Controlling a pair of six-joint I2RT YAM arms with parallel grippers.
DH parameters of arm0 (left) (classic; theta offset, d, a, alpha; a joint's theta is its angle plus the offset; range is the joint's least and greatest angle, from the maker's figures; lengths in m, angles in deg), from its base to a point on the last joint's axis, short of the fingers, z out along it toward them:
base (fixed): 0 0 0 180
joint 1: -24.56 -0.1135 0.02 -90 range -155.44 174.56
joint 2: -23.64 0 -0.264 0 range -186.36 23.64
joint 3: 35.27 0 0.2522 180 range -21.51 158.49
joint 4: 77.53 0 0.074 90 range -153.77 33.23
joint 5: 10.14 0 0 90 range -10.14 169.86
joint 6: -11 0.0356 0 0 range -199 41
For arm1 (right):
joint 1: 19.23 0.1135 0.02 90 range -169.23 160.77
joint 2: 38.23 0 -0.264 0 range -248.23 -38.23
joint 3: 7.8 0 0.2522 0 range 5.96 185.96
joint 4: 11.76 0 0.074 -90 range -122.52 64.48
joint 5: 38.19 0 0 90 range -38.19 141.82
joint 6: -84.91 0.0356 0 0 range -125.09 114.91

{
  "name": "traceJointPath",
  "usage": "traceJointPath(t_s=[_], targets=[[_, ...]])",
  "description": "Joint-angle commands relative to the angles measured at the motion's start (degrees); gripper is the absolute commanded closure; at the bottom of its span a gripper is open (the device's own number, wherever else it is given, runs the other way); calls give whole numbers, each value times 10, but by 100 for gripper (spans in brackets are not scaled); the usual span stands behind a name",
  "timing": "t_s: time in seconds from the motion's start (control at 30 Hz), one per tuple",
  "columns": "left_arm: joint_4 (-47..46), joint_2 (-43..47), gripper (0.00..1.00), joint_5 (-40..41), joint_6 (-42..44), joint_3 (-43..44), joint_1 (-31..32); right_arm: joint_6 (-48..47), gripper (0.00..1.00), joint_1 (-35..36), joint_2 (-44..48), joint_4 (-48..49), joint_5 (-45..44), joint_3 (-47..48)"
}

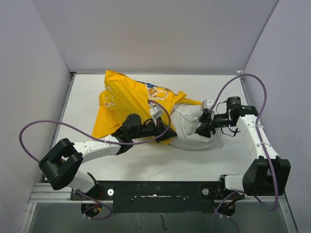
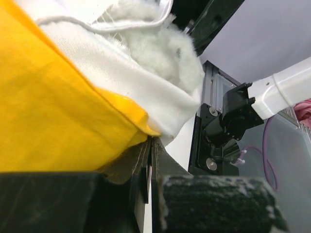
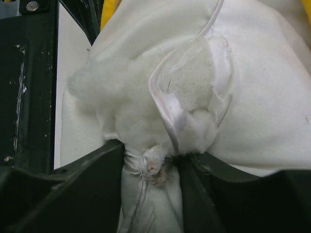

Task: Put the pillow into the pillowcase
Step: Stuff the pillow into the pillowcase.

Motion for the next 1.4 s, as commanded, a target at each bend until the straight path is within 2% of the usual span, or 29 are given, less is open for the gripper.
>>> traceJointPath(t_s=[0.0, 0.2, 0.4, 0.53, 0.63, 0.7, 0.93, 1.17, 1.37], targets=[[-3, 63, 100, 19, 12, 7, -11, 8, 51, -6, -3, 37, -69, -19], [43, 100, 100, 47, -8, 12, -24, 96, 21, -12, 46, 97, -82, -15], [74, 107, 100, 83, -45, 25, -25, 229, 1, -65, 124, 195, -49, -38], [110, 97, 100, 77, -31, 51, -13, 295, 2, -99, 166, 249, -31, -56], [206, 84, 100, 75, 32, 101, 13, 298, 2, -107, 175, 254, -13, -58], [227, 75, 100, 74, 63, 116, 29, 292, 2, -107, 174, 250, -2, -58], [175, 83, 100, 79, 50, 80, 30, 310, 2, -111, 159, 264, -10, -61], [132, 102, 100, 92, 36, 43, 28, 329, 2, -139, 185, 279, -16, -69], [193, 93, 100, 87, 58, 78, 23, 330, 2, -144, 181, 278, -1, -70]])
